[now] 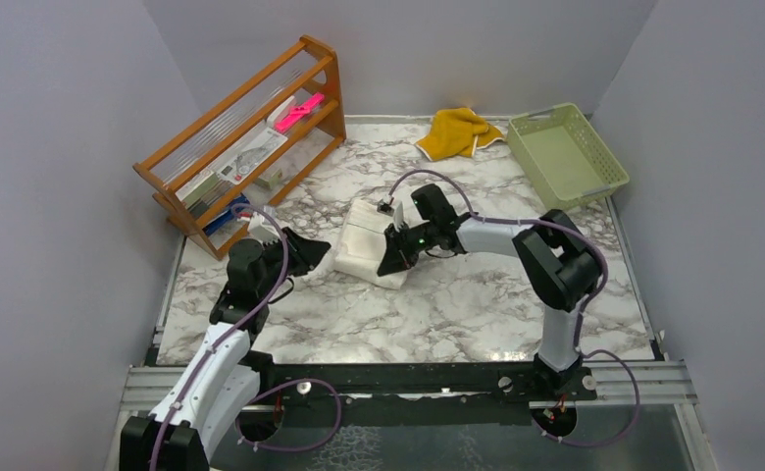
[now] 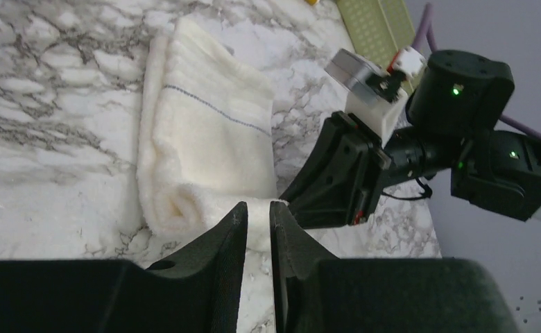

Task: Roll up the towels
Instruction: Roll the towel at the center of the board.

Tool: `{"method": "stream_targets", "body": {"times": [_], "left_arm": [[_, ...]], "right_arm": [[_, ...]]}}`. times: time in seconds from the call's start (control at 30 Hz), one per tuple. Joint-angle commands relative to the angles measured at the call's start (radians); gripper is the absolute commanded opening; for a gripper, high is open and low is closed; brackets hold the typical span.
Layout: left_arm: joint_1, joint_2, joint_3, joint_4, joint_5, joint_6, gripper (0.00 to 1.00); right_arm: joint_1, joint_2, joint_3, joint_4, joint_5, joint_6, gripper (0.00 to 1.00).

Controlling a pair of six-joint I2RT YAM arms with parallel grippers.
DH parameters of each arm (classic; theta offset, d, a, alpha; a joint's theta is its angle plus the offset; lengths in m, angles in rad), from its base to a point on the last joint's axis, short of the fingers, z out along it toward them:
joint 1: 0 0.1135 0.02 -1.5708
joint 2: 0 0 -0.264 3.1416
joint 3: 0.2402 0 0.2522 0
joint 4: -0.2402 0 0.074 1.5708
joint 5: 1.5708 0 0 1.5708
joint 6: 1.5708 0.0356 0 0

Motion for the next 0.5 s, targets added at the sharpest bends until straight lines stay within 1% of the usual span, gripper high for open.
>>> {"method": "stream_targets", "body": {"times": [0.0, 0.23, 0.3, 0.47], "left_arm": [[0.001, 0.013, -0.063, 0.097, 0.097, -0.019, 0.2], [-0.008, 0.05, -0.102, 0.198, 0.124, -0.033, 0.2], [-0.018, 0.082, -0.111, 0.237, 0.137, -0.04, 0.2], [-0.077, 0.193, -0.113, 0.316, 0.14, -0.036, 0.2]], "right_arm": [[-0.033, 0.127, 0.058, -0.048, -0.223, 0.193, 0.01], [-0.034, 0.225, 0.12, -0.074, -0.276, 0.272, 0.01], [-0.034, 0.236, 0.124, -0.067, -0.288, 0.294, 0.01], [-0.035, 0.269, 0.169, -0.129, -0.272, 0.303, 0.01]]}}
